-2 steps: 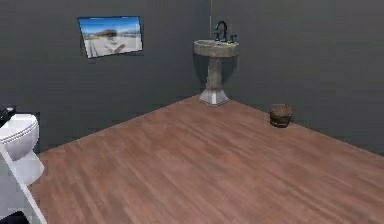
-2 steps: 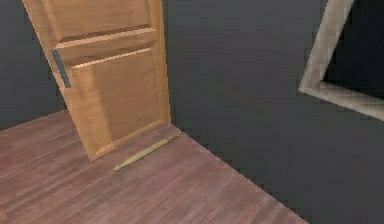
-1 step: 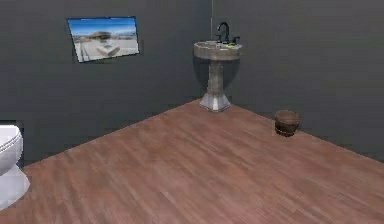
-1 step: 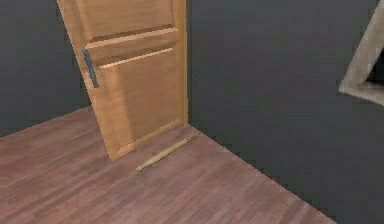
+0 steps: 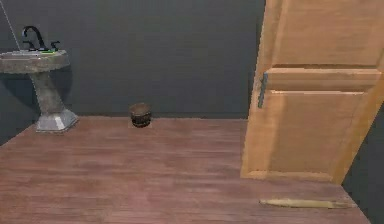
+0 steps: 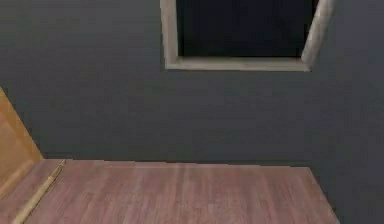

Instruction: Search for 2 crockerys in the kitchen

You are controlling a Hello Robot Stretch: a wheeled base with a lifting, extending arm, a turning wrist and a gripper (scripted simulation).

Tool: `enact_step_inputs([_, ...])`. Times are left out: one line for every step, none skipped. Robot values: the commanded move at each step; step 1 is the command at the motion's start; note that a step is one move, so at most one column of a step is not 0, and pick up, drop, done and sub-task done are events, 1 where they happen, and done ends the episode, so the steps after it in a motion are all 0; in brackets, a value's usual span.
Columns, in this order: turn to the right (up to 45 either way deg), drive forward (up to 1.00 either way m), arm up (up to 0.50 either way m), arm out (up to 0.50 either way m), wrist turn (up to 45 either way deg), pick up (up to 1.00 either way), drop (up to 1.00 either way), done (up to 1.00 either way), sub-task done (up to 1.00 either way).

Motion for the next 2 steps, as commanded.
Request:
enact_step_inputs([45.0,0.0,0.0,0.0,0.0,0.0,0.0,0.0,0.0])
enact_step_inputs([24.0,0.0,0.0,0.0,0.0,0.0,0.0,0.0,0.0])
